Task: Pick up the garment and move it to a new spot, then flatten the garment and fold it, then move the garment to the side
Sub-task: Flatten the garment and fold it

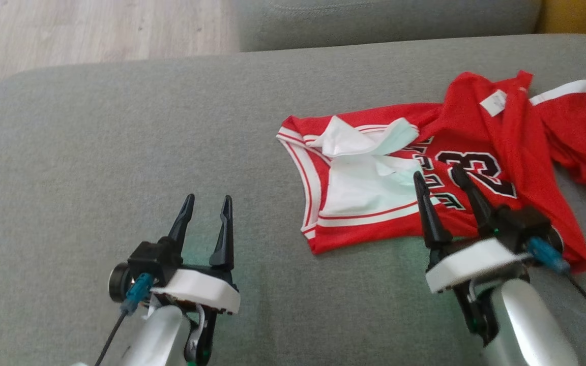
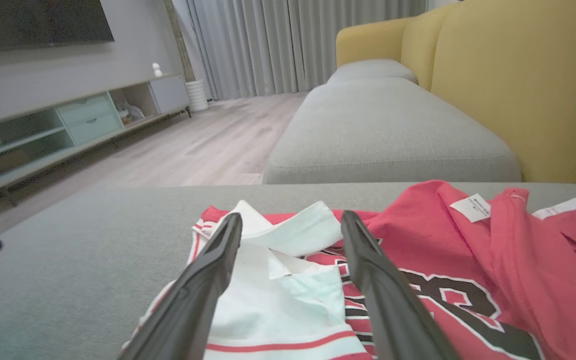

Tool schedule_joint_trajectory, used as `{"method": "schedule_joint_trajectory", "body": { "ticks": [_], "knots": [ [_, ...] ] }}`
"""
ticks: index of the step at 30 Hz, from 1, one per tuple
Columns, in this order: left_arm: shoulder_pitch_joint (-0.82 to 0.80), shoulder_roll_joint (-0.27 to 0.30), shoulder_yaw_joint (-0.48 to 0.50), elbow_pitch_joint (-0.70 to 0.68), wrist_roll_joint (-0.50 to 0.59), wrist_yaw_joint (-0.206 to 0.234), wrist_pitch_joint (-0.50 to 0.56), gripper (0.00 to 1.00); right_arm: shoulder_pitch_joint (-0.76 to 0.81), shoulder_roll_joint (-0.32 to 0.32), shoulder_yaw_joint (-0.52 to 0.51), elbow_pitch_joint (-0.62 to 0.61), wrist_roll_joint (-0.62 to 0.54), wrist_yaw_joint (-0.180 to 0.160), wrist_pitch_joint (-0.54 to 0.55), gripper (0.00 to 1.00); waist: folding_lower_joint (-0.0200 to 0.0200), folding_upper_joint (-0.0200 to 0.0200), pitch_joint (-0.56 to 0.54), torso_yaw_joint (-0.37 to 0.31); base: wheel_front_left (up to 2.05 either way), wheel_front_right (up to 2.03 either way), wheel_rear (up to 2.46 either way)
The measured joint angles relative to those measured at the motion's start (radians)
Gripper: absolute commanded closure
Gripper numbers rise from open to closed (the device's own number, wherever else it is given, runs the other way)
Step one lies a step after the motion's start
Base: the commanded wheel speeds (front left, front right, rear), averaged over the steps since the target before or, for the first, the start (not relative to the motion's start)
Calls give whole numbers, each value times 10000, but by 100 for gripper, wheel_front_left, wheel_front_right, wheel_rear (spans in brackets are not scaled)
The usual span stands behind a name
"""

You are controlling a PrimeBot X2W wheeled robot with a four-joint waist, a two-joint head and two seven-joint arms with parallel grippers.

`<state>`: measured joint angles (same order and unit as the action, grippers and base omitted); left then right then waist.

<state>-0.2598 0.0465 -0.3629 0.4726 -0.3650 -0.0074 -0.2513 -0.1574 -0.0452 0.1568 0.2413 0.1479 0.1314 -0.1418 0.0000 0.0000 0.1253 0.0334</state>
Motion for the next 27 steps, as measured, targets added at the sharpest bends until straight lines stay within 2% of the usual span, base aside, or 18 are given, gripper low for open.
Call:
{"method": "schedule_joint_trajectory", "body": {
  "ticks": [8,14,19,20,21,27],
  "knots": [
    [-77,-2,-268,0,-222,77,-8,0,-1446,-224,-61,1975,-178,0,1467,0,1,0,407,525,0,0,0],
    [-356,-2,-355,-2,-313,86,-8,0,-2229,-593,79,3266,-732,0,1597,0,1,0,682,867,0,0,0],
    [-428,-2,-412,-4,-313,165,-8,0,-2570,-637,307,4123,-849,0,1584,0,1,0,818,1037,0,0,0],
    [-429,-2,-418,-4,-313,165,-8,0,-2628,-633,370,4263,-825,0,1580,63,1,0,833,1053,0,0,0],
    [-429,-2,-418,-2,-313,165,-8,0,-2664,-640,462,4357,-777,0,1473,100,1,0,839,1066,0,0,0],
    [-424,-4,-389,92,-313,174,-8,0,-2817,-631,1172,4393,-245,0,769,100,1,0,634,1009,0,0,0]
  ]
}}
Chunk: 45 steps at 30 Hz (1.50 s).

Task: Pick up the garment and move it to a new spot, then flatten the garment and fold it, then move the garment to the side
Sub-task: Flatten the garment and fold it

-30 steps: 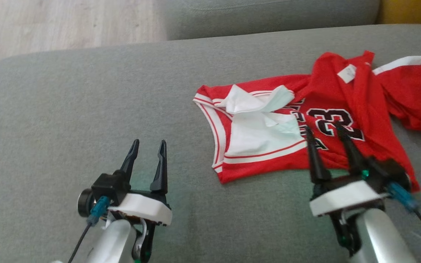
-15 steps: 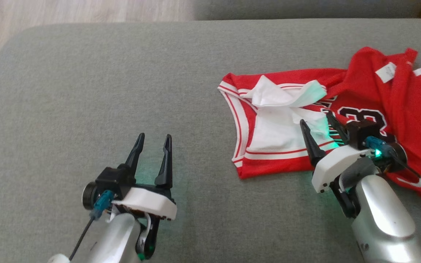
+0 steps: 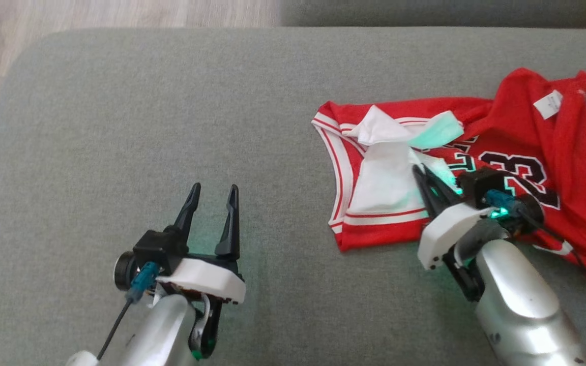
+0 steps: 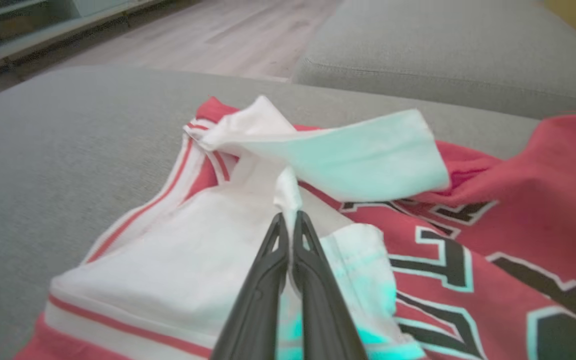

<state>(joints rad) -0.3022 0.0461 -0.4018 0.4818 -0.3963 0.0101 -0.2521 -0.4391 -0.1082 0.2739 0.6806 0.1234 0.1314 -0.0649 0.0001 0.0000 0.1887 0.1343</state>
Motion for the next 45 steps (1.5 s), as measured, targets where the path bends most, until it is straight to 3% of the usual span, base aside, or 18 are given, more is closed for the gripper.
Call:
{"method": "schedule_joint_trajectory", "body": {
  "ticks": [9,16,18,23,26,30,38,42,45],
  "knots": [
    [72,-2,395,27,58,0,0,0,863,-17,2021,-2013,1306,0,-176,100,-1,0,-697,-352,0,0,0],
    [423,0,679,31,245,-27,0,0,1895,-499,4146,-3649,1956,0,502,100,-2,0,-1220,-585,0,0,0],
    [464,0,734,46,280,-31,0,0,2056,-654,4623,-3816,2071,0,577,0,-2,1,-1316,-624,0,0,0],
    [471,0,803,44,343,-104,0,0,2160,-897,5582,-4182,2481,0,650,0,-2,0,-1426,-716,0,0,0],
    [480,0,821,44,370,-104,0,0,2153,-901,5561,-4357,2644,0,522,0,-1,0,-1437,-766,0,0,0],
    [511,0,863,21,454,-107,0,0,2117,-894,4341,-4527,2692,0,-155,0,-1,0,-1460,-909,0,0,0],
    [529,2,980,-100,564,-201,0,0,2504,-73,-1106,-3969,817,0,-1118,0,-1,0,-1428,-1357,0,0,0],
    [524,0,978,-169,631,-209,0,0,3421,328,-2477,-3870,113,0,-1411,0,-1,0,-1285,-1611,0,0,0],
    [506,0,974,-192,631,-295,-2,0,3920,506,-2782,-3877,-2,0,-1574,0,0,0,-1137,-1796,0,0,0]
  ]
}}
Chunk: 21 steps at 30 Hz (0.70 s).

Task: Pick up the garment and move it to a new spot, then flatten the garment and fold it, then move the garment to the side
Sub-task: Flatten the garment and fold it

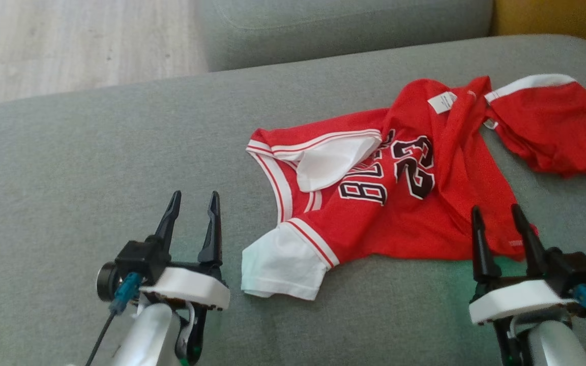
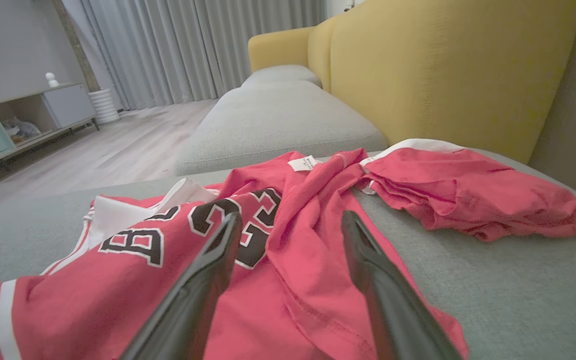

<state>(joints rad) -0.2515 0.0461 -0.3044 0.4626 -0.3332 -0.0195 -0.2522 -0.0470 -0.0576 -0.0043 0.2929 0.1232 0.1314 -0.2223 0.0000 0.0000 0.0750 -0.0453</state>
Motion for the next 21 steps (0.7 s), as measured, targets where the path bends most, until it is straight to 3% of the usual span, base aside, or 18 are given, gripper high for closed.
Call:
{"method": "schedule_joint_trajectory", "body": {
  "ticks": [8,13,18,21],
  "knots": [
    [-821,4,-426,270,397,-263,40,0,-162,109,-263,-428,343,0,-196,0,1,0,564,-460,0,0,0],
    [-2246,-15,-1267,802,56,-604,1101,0,-494,111,-199,-529,378,0,-255,0,2,0,1042,-756,0,0,0],
    [-3041,-33,-1820,1904,-416,-303,2491,0,-674,115,-29,-466,650,0,-259,0,2,0,1495,-1310,0,0,0],
    [-3067,-31,-1919,2150,-878,-309,2612,0,-676,117,-40,-464,709,0,-261,0,1,0,1671,-1564,0,0,0]
  ]
}}
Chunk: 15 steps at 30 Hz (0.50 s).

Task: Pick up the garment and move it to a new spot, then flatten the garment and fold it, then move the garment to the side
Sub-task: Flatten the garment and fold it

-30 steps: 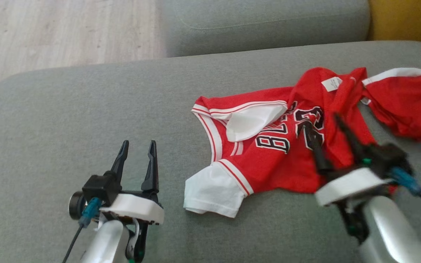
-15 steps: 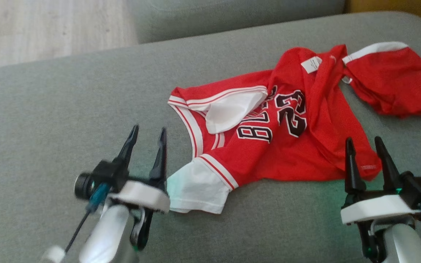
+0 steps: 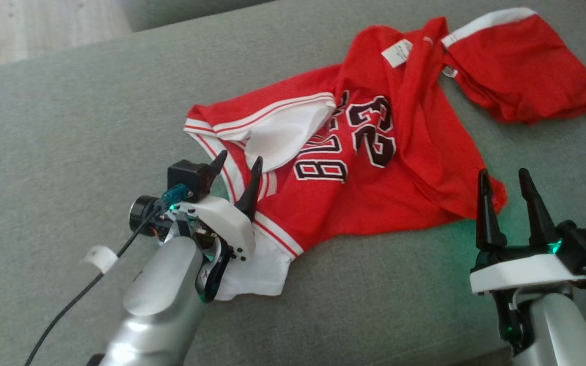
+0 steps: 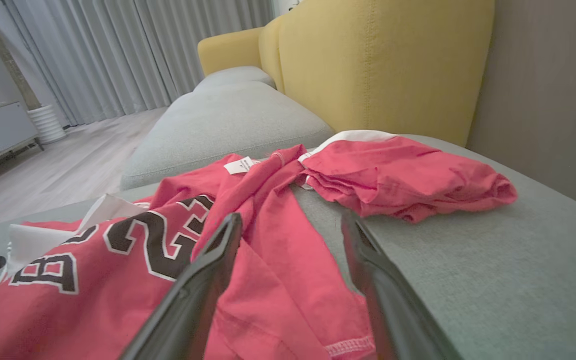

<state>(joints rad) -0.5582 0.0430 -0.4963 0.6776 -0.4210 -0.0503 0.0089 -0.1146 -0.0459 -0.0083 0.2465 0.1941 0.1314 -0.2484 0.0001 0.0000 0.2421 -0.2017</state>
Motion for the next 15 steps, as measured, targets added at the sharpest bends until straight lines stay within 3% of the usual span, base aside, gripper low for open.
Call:
{"method": "schedule_joint_trajectory", "body": {
  "ticks": [12,13,14,15],
  "knots": [
    [-730,-2,-249,811,-537,-59,-119,0,-185,0,67,-42,171,0,-25,0,0,0,333,-523,0,0,0],
    [-749,-2,-270,815,-658,-134,-119,28,-185,0,67,-54,171,0,-25,0,0,0,337,-538,0,0,0],
    [-761,-2,-307,823,-756,-221,-127,75,-182,0,67,-52,171,0,-25,0,-1,0,333,-547,0,0,0],
    [-769,-2,-345,825,-826,-278,-171,100,-182,0,67,-50,171,0,-25,0,-1,0,324,-553,0,0,0]
  ]
}}
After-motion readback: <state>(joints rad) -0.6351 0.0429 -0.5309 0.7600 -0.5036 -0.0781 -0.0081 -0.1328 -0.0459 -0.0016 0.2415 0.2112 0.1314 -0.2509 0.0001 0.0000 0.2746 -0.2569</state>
